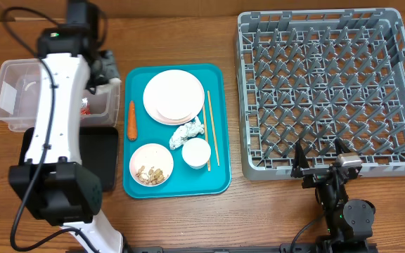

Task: Sort waste into correct bins and load items into the dishwasher
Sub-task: 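Carry the tissue left and release it into the clear bin, then reach the left gripper to the crumpled foil and grasp it, then carry the foil left and release it into the clear bin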

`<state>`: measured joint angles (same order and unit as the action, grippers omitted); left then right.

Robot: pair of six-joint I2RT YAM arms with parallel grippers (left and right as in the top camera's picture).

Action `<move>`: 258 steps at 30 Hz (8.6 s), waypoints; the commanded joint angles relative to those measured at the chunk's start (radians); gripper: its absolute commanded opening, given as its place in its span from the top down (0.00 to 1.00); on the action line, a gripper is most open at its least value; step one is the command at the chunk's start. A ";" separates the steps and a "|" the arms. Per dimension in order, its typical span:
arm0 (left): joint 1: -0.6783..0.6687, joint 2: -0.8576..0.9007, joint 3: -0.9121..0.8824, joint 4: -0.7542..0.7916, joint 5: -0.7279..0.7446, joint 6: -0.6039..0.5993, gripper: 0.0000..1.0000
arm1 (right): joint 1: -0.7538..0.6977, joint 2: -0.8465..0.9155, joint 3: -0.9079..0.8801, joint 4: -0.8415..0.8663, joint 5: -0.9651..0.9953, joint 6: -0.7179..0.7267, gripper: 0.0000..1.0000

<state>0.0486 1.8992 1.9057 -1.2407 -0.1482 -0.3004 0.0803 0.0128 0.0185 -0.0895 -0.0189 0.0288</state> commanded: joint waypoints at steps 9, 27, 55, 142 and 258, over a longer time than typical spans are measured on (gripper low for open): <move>0.226 0.005 -0.054 0.187 -0.020 -0.052 0.96 | -0.003 -0.010 -0.011 0.006 0.003 -0.002 0.00; 0.397 0.202 -0.060 0.338 -0.047 -0.032 0.96 | -0.003 -0.010 -0.011 0.006 0.003 -0.002 0.00; 0.288 -0.069 -0.005 0.211 0.299 0.043 0.02 | -0.003 -0.010 -0.011 0.006 0.003 -0.002 0.00; -0.475 0.239 -0.240 -0.024 0.207 0.112 0.30 | -0.003 -0.010 -0.011 0.005 0.003 -0.002 0.00; -0.040 0.015 0.093 -0.190 0.141 0.029 0.96 | -0.003 -0.010 -0.011 0.005 0.003 -0.002 0.00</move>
<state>-0.0704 1.9388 1.9694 -1.4445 0.0029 -0.2203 0.0799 0.0128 0.0185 -0.0902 -0.0189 0.0292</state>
